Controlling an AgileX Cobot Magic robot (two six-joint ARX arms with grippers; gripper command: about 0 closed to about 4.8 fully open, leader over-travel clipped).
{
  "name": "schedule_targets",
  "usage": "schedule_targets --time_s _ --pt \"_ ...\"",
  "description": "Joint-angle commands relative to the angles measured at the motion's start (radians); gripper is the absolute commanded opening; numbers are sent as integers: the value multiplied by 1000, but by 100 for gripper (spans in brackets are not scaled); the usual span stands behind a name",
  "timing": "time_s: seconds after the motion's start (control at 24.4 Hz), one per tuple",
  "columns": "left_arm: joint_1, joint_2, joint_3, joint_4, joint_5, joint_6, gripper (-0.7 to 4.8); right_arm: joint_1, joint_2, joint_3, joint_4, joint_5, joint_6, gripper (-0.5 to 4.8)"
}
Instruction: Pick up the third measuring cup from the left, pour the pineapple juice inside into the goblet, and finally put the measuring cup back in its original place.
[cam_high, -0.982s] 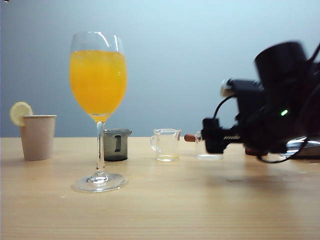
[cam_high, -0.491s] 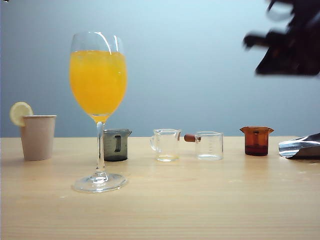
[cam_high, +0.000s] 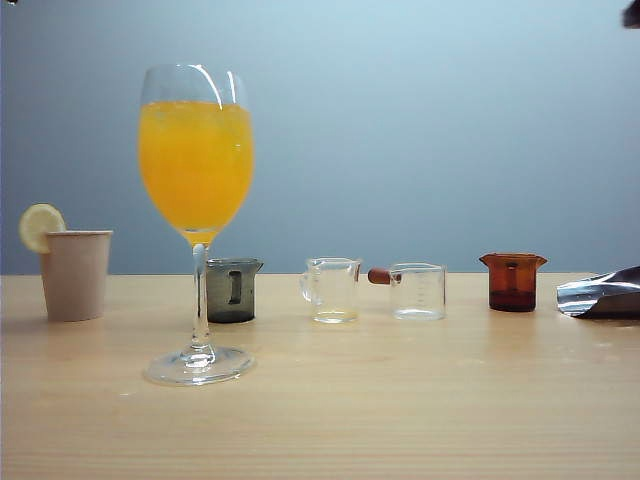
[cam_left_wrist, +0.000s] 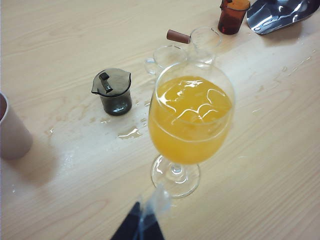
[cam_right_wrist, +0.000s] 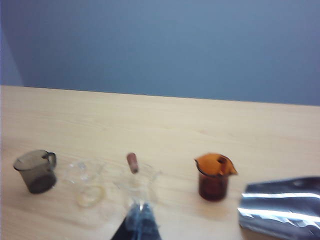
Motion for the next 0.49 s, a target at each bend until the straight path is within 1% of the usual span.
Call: schedule_targets --time_s 0.04,0.08,0.16,0.2,0.29,0.33,0.41,0.49 --pt "-2 -2 4 7 -2 -3 -5 0 -120 2 -204 27 57 -3" --pt "-2 -2 4 7 -2 -3 -5 0 -145 2 -260 27 70 -3" --pt "0 -11 3 4 -2 -3 -5 0 -164 0 -304 26 76 -3" --pt "13 -26 3 2 -1 -3 -5 1 -174 -8 -323 26 97 -3" --pt "54 -46 1 3 24 -3 -5 2 -177 -27 -322 27 97 -3" --pt "83 -54 0 2 53 -3 -5 1 -178 -43 -322 27 96 -3" --pt "172 -79 -4 -2 138 -3 -5 2 -178 -78 -316 28 96 -3" --pt "269 -105 -9 0 179 -3 -5 2 -180 -125 -274 24 96 -3"
